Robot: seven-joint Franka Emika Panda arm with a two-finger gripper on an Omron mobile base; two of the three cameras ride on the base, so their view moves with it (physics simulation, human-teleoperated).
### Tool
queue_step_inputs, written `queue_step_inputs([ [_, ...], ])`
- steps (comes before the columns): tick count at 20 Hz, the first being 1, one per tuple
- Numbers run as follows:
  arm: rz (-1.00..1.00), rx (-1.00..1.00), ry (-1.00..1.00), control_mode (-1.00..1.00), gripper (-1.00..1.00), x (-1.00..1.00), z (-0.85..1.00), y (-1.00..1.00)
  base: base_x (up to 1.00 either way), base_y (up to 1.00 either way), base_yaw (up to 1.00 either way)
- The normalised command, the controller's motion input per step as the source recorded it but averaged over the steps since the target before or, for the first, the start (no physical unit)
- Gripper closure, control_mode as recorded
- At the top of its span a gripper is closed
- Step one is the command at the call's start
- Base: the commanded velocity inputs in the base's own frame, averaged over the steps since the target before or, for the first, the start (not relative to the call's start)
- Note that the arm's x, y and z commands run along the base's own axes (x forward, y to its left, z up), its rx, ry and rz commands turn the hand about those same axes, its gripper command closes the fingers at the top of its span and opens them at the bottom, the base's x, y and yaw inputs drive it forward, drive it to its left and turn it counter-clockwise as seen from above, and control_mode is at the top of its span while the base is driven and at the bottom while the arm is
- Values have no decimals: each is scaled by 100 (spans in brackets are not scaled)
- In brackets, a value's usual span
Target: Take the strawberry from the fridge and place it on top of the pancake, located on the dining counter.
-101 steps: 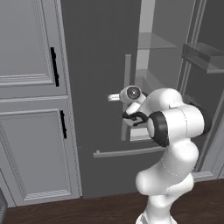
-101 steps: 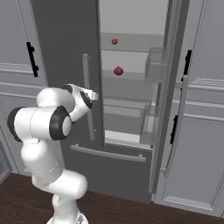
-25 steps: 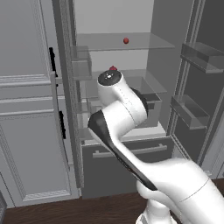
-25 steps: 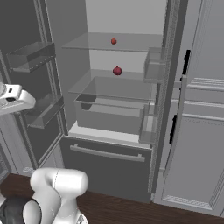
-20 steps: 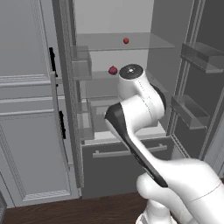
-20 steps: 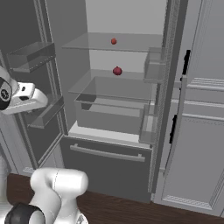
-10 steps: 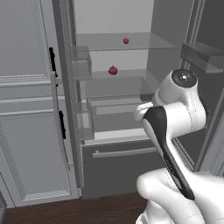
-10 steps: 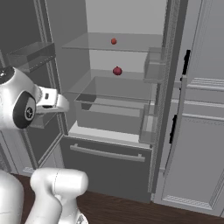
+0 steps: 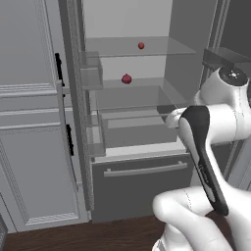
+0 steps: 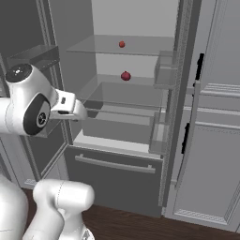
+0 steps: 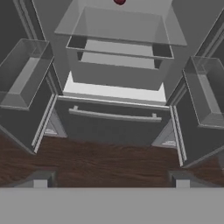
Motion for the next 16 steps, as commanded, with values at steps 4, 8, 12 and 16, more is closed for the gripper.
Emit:
queue_step_inputs([
  [4, -11, 7, 0, -100, -100, -48, 0, -12, 0, 0, 0],
  [8, -2, 4, -3, -100, -100, -32, 0, 0, 0, 0, 0],
  [12, 0, 0, -8, -100, -100, -18, 0, 0, 0, 0, 0],
  [16, 0, 0, -2, 100, -100, -1, 0, 0, 11, 0, 0],
])
